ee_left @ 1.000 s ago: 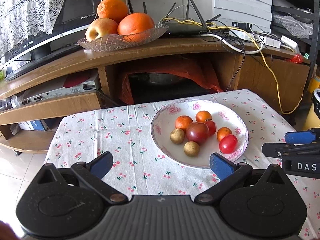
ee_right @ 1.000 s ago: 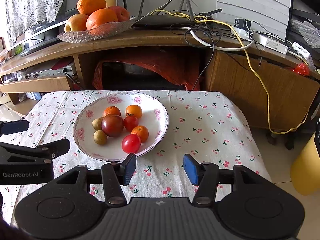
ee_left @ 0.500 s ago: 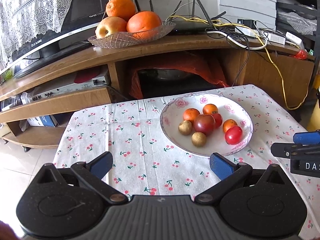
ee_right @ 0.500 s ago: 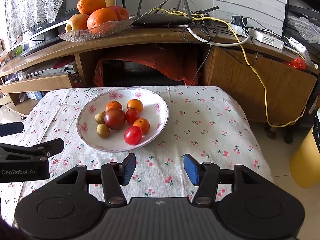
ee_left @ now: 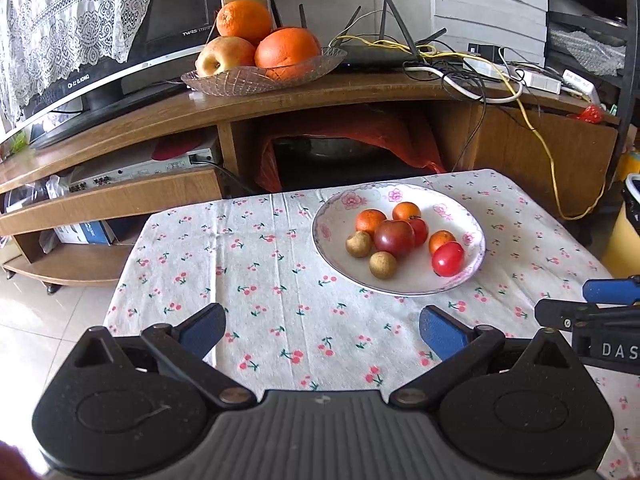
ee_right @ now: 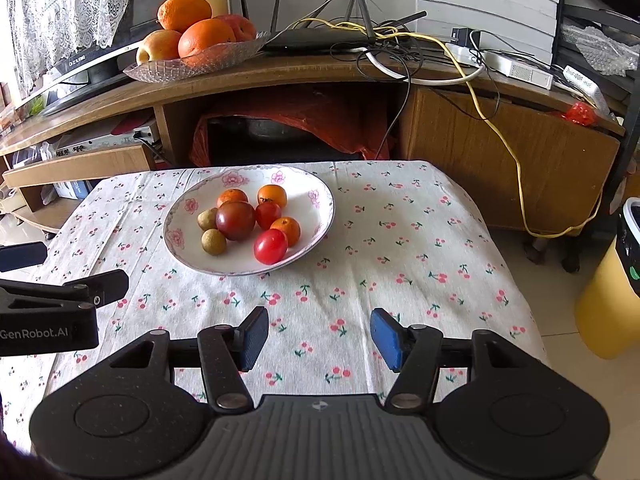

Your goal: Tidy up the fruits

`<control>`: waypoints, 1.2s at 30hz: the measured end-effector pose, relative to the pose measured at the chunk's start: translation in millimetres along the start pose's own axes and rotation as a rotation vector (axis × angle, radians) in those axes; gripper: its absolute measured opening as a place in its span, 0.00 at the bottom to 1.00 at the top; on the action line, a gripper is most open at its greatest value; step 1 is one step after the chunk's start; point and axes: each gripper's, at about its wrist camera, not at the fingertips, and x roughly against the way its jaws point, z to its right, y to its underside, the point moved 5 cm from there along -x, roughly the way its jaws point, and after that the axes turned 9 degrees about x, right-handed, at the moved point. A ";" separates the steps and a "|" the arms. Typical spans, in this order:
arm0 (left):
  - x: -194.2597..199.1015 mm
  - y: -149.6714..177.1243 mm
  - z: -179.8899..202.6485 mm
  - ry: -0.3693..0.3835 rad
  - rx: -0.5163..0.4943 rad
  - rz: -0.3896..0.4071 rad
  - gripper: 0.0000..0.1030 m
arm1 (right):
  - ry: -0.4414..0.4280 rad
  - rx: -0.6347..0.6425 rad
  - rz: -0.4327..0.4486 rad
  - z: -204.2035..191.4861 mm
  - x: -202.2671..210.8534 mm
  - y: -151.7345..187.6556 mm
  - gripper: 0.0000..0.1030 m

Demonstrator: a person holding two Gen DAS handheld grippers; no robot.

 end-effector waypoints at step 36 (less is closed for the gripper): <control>56.4 32.9 -2.7 0.029 0.009 0.023 1.00 | 0.004 -0.031 0.013 -15.6 50.6 39.0 0.51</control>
